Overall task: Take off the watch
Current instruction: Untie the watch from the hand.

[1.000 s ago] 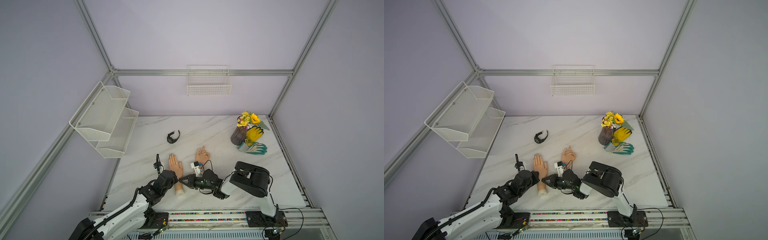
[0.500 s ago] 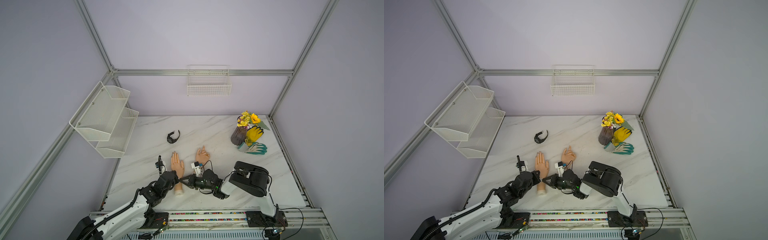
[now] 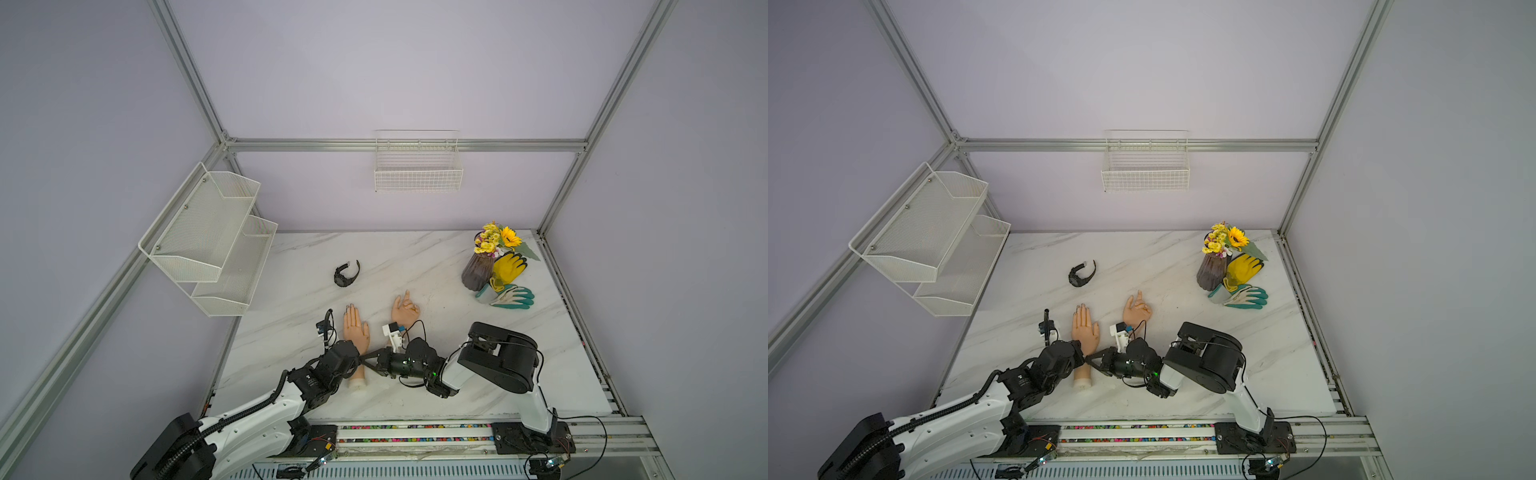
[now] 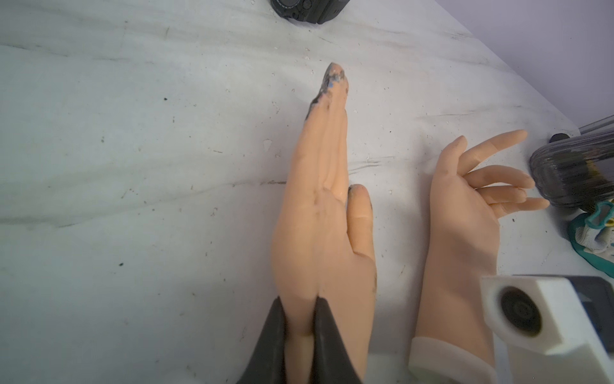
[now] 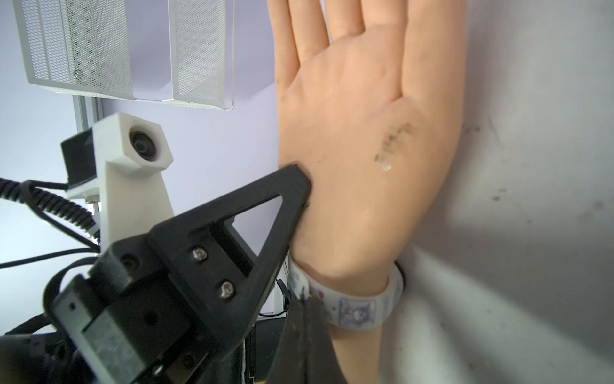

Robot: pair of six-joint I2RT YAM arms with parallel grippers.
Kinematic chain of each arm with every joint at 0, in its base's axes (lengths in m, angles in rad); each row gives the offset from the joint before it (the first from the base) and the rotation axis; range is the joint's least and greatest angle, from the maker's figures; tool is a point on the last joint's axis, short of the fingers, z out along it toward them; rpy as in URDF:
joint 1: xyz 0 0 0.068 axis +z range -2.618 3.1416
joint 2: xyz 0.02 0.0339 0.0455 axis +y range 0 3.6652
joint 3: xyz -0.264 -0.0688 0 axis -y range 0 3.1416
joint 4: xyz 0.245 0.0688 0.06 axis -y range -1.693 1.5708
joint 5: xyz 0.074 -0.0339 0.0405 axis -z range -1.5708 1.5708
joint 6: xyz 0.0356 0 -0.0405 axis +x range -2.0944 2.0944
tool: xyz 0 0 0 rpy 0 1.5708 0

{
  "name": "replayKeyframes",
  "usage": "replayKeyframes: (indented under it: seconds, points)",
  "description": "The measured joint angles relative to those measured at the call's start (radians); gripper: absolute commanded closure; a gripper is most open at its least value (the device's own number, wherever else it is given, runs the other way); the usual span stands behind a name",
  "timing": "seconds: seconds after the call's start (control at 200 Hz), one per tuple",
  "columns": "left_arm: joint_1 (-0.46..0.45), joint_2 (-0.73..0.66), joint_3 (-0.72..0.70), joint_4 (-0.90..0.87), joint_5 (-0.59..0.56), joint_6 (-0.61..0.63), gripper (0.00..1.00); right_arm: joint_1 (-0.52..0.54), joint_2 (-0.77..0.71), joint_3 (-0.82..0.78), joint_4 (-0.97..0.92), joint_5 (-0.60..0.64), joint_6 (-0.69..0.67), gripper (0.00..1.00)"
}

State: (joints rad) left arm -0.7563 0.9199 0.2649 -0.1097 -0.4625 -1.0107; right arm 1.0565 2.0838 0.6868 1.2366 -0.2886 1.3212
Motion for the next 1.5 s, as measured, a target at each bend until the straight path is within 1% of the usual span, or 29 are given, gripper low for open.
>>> replayKeyframes:
  seconds: [0.28,0.385,0.635,0.775,0.815,0.865,0.955,1.03,1.22,1.36,1.415,1.5]
  points:
    - [-0.013,0.003,0.016,-0.030,-0.014,-0.031,1.00,0.002,-0.058,-0.001,-0.044,0.006,-0.027,1.00]
    - [-0.026,0.006,0.021,-0.050,0.008,-0.048,1.00,0.009,-0.089,0.002,0.021,0.008,-0.031,1.00]
    - [-0.036,-0.002,0.034,-0.065,0.025,-0.071,1.00,0.013,-0.106,0.002,0.015,0.038,-0.052,1.00]
    - [-0.037,-0.007,0.034,-0.078,0.035,-0.073,1.00,0.015,-0.162,0.002,-0.051,0.097,-0.093,1.00]
    - [-0.038,-0.012,0.034,-0.085,0.037,-0.073,1.00,0.016,-0.197,0.000,-0.079,0.122,-0.113,0.90]
    - [-0.038,-0.018,0.034,-0.095,0.038,-0.073,0.90,0.020,-0.247,-0.001,-0.106,0.161,-0.139,0.81]
    - [-0.039,-0.031,0.034,-0.112,0.039,-0.074,0.73,0.027,-0.354,-0.003,-0.172,0.242,-0.206,0.72]
    - [-0.039,-0.036,0.034,-0.122,0.037,-0.076,0.61,0.029,-0.431,-0.005,-0.250,0.319,-0.264,0.65]
    - [-0.039,-0.042,0.037,-0.159,0.045,-0.066,0.47,0.028,-0.533,-0.005,-0.497,0.480,-0.407,0.54]
    - [-0.039,-0.058,0.088,-0.224,0.064,-0.046,0.33,0.028,-0.578,-0.005,-0.648,0.547,-0.527,0.48]
    - [-0.039,-0.073,0.121,-0.254,0.066,-0.039,0.30,0.030,-0.598,-0.005,-0.690,0.561,-0.579,0.46]
    - [-0.039,-0.106,0.177,-0.306,0.064,-0.022,0.29,0.041,-0.627,-0.004,-0.737,0.572,-0.674,0.44]
